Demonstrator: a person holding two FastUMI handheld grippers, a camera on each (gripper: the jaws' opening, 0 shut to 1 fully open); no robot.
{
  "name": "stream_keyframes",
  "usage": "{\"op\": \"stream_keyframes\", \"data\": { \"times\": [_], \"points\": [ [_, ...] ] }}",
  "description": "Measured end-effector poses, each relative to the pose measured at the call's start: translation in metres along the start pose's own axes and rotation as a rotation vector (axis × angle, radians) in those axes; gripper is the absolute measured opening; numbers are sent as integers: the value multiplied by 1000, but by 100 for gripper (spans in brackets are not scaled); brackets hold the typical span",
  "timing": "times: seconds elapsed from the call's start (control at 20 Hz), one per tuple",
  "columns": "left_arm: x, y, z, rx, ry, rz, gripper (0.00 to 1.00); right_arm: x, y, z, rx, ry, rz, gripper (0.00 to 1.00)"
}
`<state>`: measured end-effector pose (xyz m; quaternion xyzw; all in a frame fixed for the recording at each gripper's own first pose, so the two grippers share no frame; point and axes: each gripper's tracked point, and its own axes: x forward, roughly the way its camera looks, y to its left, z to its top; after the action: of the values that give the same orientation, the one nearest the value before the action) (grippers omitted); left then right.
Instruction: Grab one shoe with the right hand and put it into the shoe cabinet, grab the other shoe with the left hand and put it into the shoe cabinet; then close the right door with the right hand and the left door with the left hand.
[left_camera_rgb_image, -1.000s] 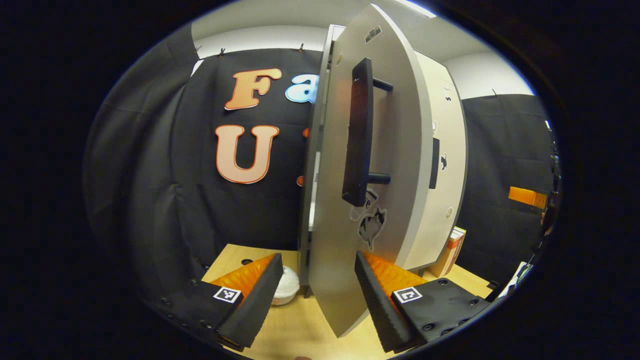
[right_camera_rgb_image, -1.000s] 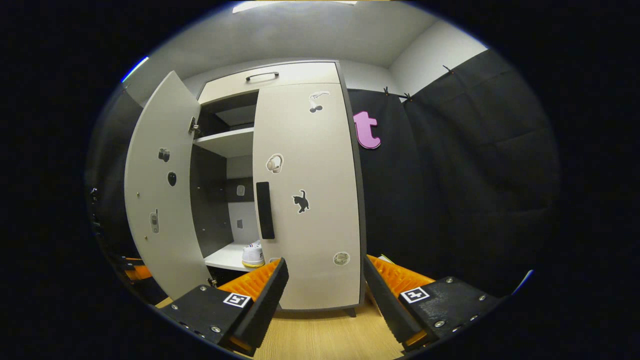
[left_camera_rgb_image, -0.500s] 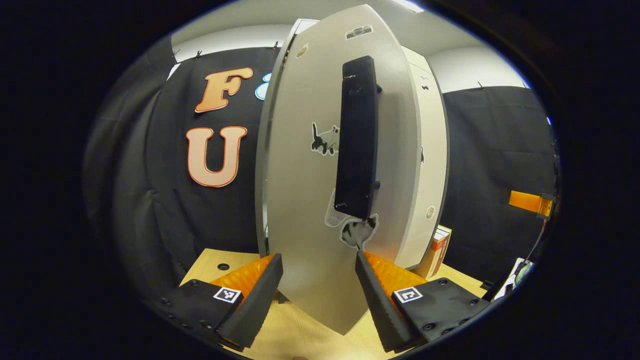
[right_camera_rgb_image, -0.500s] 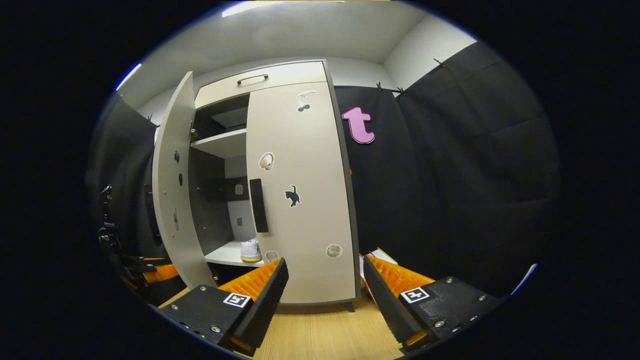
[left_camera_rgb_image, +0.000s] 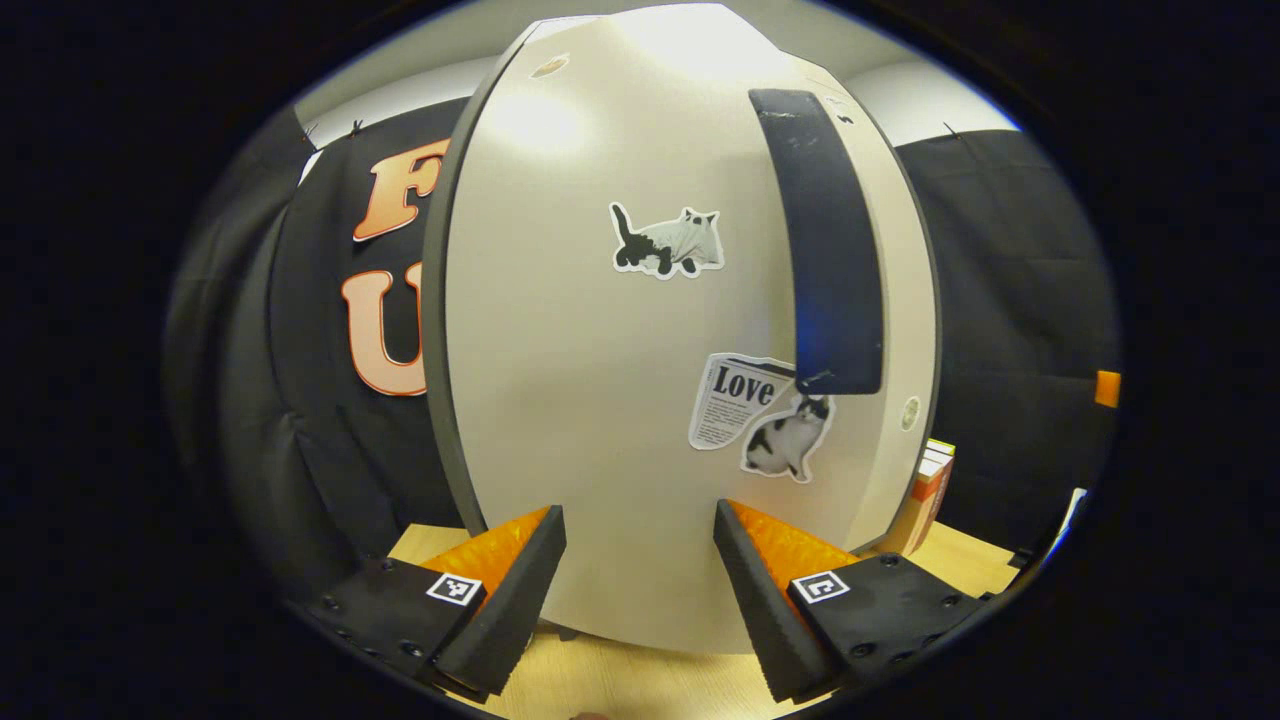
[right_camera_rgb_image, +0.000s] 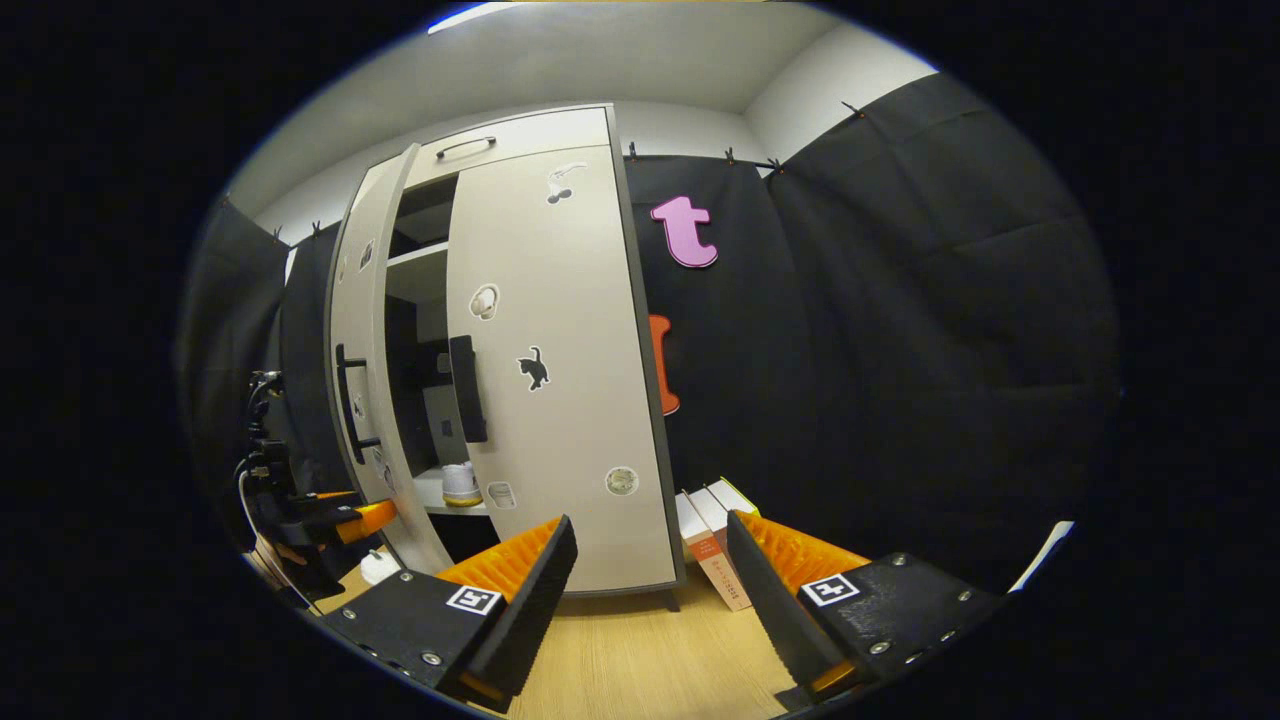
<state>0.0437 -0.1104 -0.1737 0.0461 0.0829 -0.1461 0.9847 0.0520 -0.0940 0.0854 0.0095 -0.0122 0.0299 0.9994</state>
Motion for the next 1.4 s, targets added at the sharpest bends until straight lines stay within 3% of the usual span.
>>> {"op": "stream_keyframes", "data": {
  "times": [0.45,1.1,1.4],
  "points": [
    [29,-8,-2,-97,21,33,97,16,-18,-3,-6,10,-16,93],
    [35,-10,-2,-35,54,83,96,45,-29,5,-18,15,-5,93],
    [-7,-12,51,-32,-19,74,97,56,-20,35,-76,4,37,93]
  ]
}}
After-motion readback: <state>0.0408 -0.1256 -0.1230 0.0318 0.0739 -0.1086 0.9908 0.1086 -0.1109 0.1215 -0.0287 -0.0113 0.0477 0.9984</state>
